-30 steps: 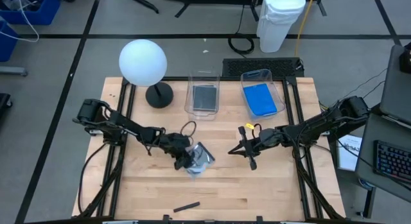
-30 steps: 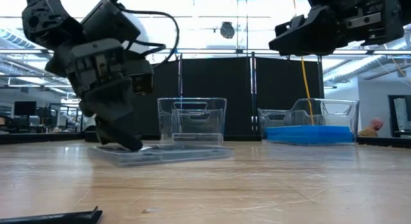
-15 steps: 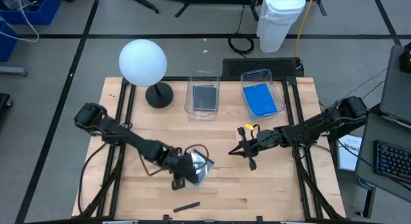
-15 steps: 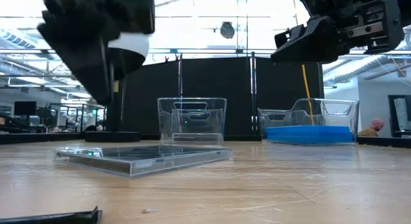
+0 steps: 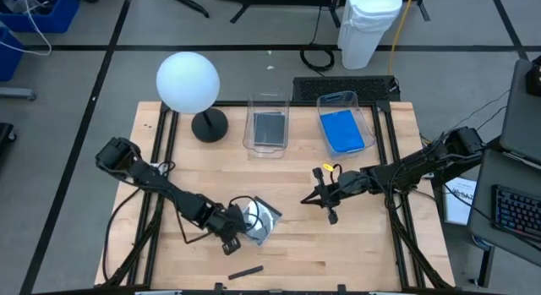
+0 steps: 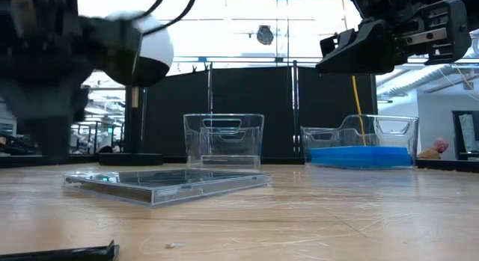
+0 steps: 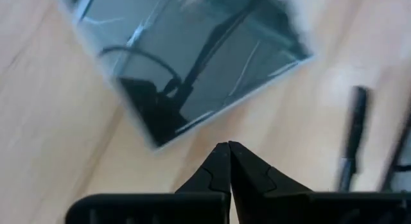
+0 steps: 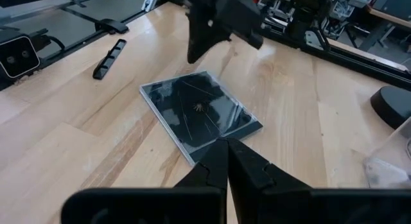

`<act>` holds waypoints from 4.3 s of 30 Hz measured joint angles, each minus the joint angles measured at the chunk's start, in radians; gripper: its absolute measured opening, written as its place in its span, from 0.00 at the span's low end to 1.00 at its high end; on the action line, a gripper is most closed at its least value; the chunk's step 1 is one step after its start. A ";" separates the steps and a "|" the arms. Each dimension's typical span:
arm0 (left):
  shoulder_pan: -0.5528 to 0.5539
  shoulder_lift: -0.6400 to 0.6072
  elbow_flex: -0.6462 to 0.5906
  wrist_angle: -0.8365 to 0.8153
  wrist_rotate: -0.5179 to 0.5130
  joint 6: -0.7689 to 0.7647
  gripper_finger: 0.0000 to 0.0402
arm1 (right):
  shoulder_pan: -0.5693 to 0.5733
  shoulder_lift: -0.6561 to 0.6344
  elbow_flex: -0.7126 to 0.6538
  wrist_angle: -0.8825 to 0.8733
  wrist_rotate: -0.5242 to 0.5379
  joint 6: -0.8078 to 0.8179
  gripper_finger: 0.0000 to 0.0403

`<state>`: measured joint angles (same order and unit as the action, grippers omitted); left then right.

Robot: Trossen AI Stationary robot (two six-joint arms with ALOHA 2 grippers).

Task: Pick & place jewel cases by type
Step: Put the black CD case into the left transparent bin

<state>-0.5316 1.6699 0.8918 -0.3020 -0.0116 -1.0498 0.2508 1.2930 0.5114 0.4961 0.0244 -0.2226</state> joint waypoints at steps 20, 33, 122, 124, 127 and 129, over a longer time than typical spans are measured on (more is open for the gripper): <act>0.201 -0.001 -0.193 0.054 -0.409 0.003 0.05 | -0.014 0.055 0.002 0.019 0.005 0.000 0.00; 0.199 -0.015 -0.131 0.074 0.047 0.303 0.01 | 0.023 0.344 0.001 0.056 0.000 0.128 0.00; 0.140 0.259 -0.064 0.612 -0.175 0.264 0.02 | 0.212 0.616 0.235 0.367 0.388 0.234 0.00; 0.140 0.259 -0.064 0.620 -0.172 0.274 0.02 | 0.191 0.617 0.237 0.356 0.357 0.236 0.00; 0.140 0.259 -0.065 0.620 -0.172 0.285 0.02 | 0.167 0.621 0.232 0.356 0.329 0.236 0.00; 0.140 0.258 -0.065 0.618 -0.172 0.287 0.02 | 0.166 0.618 0.233 0.400 0.318 0.232 0.00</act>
<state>-0.3920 1.9278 0.8272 0.3163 -0.1841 -0.7632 0.4172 1.9106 0.7445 0.8966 0.3421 0.0092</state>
